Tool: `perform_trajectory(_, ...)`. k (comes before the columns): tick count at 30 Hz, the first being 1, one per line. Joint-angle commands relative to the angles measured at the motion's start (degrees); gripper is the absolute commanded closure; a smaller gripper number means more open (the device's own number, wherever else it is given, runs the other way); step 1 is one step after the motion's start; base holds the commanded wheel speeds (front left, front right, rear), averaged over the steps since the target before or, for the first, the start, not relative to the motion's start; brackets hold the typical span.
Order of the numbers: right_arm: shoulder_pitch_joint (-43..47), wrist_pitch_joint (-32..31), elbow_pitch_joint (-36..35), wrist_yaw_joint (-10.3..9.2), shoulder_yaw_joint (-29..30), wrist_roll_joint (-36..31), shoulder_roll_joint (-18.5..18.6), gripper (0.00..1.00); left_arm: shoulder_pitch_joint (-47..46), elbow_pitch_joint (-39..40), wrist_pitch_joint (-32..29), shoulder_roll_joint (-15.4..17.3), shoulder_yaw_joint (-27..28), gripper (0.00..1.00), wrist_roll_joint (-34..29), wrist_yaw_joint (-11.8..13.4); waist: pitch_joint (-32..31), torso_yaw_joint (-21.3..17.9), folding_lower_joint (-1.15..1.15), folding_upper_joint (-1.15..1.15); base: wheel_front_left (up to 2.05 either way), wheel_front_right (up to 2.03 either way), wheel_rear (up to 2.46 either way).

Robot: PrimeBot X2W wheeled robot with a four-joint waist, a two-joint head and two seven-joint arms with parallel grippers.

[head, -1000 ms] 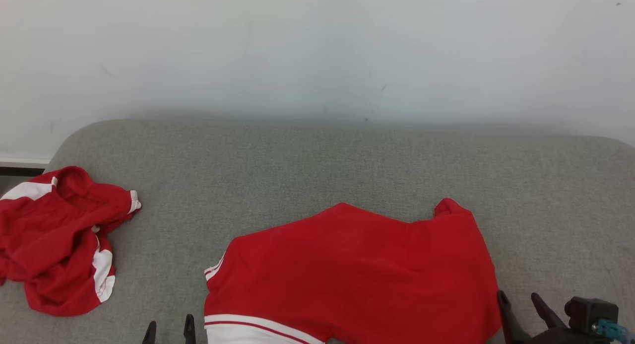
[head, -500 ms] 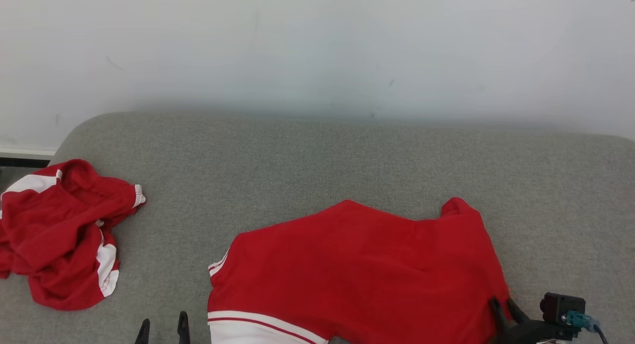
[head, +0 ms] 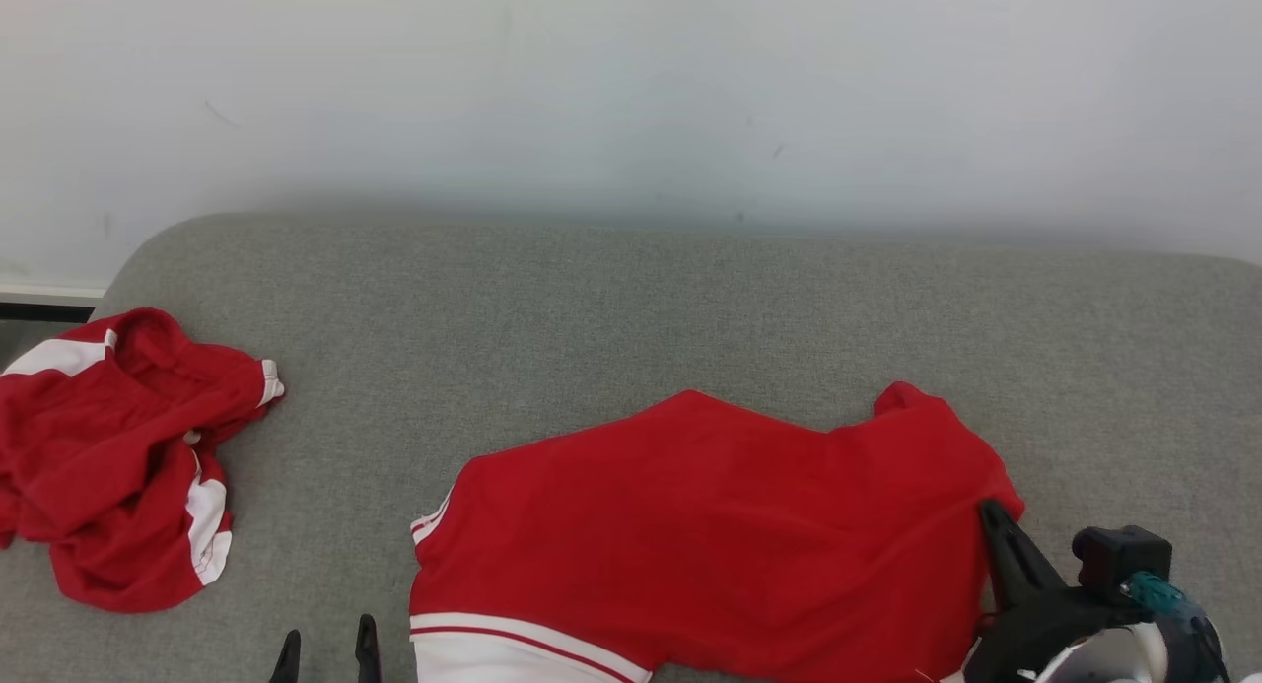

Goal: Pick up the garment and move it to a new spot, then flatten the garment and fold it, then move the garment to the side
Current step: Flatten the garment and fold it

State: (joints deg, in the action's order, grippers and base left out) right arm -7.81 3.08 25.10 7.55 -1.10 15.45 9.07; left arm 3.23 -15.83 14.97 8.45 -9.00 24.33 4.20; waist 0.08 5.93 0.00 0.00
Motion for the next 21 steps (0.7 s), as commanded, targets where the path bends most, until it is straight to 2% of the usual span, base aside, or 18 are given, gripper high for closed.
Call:
perform_trajectory(1,0.55,0.45,-2.37,-0.13,-1.68,-1.22,-0.99,1.00,-0.36,0.02,0.22,-0.30,0.28,0.00,-0.38,-0.14,0.41,0.12,0.00,0.00,0.00,0.00,0.00)
perform_trajectory(6,-0.17,-1.20,-6.03,-0.13,-8.70,-0.86,-3.76,1.00,-1.34,-0.55,0.22,-0.74,0.52,0.00,-0.76,-0.62,0.88,0.48,0.00,0.00,0.00,0.00,0.00)
perform_trajectory(14,-4.42,2.15,2.81,-0.13,-15.83,-0.58,-5.75,1.00,-1.34,-1.33,0.22,-1.04,0.74,0.00,-1.35,-1.11,0.36,0.88,0.00,0.00,0.00,0.00,0.00)
perform_trajectory(15,-4.91,3.16,3.95,-0.13,-16.51,-0.25,-5.82,0.90,-1.23,-1.40,0.22,-1.06,0.82,0.00,-1.36,-1.19,0.23,0.85,0.00,0.00,0.00,0.00,0.00)
perform_trajectory(16,-5.45,4.36,4.70,-0.13,-16.96,0.12,-5.85,0.40,-1.09,-1.49,0.22,-1.05,0.92,0.00,-1.37,-1.21,0.08,0.82,0.00,0.00,0.00,0.00,0.00)
perform_trajectory(17,-5.71,5.17,5.53,-0.13,-17.26,1.04,-5.93,0.00,-0.93,-1.52,0.22,-1.04,1.07,0.00,-1.39,-1.21,-0.05,0.71,0.00,0.00,0.00,0.00,0.00)
perform_trajectory(21,-5.86,8.65,5.83,-0.13,-16.35,2.85,-5.74,0.00,0.20,-1.39,0.22,-1.08,1.55,0.00,-1.51,-1.16,-0.76,0.07,0.00,0.00,0.00,0.00,0.00)
